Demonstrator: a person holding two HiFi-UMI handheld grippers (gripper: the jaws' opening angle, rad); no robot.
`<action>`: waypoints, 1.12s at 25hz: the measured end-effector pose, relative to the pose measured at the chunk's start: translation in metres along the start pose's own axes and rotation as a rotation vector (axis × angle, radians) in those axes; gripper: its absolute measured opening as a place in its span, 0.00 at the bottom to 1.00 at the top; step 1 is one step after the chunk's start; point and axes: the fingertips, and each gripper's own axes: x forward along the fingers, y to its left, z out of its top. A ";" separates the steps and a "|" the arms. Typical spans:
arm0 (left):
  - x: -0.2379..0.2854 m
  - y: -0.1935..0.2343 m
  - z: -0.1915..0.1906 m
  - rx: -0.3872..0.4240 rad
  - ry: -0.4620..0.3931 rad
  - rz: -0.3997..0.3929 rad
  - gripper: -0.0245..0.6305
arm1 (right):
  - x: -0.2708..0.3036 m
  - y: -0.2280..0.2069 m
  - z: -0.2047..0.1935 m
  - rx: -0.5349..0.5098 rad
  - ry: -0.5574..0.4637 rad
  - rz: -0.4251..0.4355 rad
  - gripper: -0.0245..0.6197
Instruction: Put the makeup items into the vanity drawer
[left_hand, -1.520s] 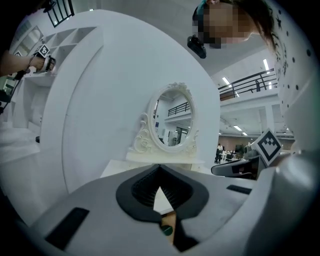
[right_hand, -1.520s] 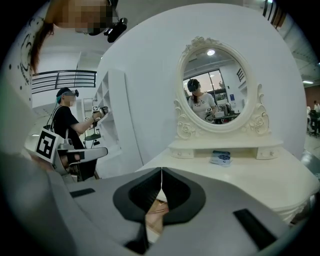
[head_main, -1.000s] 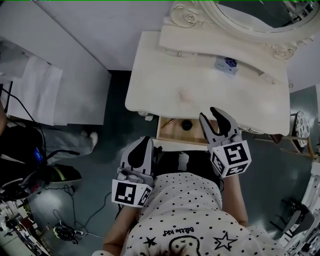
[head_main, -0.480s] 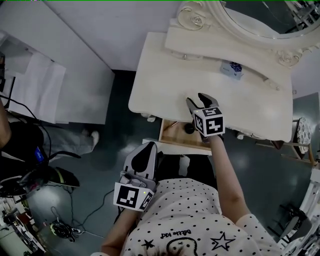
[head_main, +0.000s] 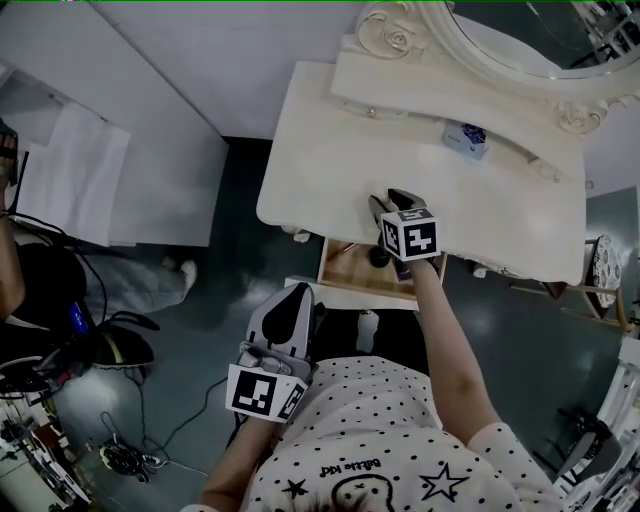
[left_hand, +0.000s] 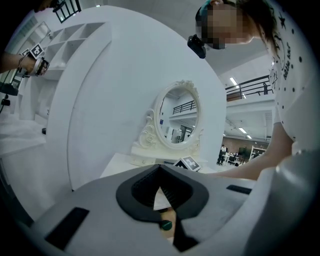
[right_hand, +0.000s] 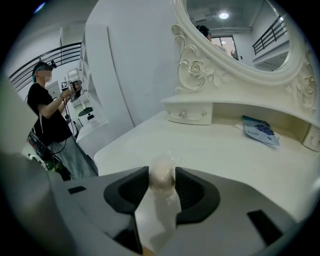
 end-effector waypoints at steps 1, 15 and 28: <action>0.000 0.000 0.000 0.001 -0.001 -0.001 0.05 | 0.001 0.000 -0.001 -0.001 0.000 0.006 0.29; 0.005 -0.002 0.009 0.019 -0.020 -0.030 0.05 | -0.039 0.003 0.029 0.030 -0.124 0.014 0.23; 0.010 -0.009 0.018 0.044 -0.042 -0.063 0.05 | -0.208 0.002 0.070 0.071 -0.481 -0.051 0.23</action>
